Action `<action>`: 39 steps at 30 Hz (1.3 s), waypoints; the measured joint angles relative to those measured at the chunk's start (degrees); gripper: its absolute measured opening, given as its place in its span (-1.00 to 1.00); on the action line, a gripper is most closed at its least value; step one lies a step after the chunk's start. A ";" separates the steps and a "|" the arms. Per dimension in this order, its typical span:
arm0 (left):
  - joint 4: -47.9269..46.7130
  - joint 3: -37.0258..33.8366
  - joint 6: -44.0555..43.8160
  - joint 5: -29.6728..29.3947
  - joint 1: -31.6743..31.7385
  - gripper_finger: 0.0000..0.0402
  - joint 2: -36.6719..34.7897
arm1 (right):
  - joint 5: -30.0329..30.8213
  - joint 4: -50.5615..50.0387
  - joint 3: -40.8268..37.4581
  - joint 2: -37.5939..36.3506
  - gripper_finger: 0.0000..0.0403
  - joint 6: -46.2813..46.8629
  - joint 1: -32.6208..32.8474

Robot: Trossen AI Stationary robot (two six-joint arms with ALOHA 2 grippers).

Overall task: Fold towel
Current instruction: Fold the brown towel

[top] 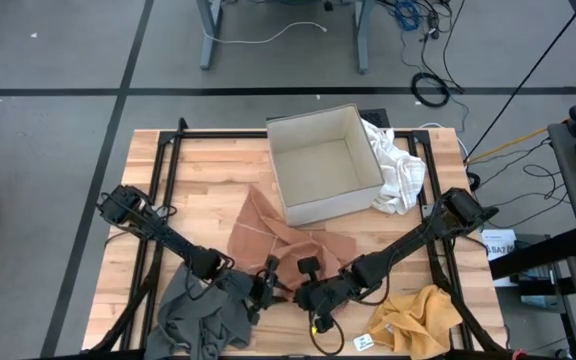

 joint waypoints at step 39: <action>-7.57 0.02 8.26 -8.44 -3.36 -0.99 -6.98 | 0.56 -19.85 0.13 -6.66 -0.41 9.54 4.22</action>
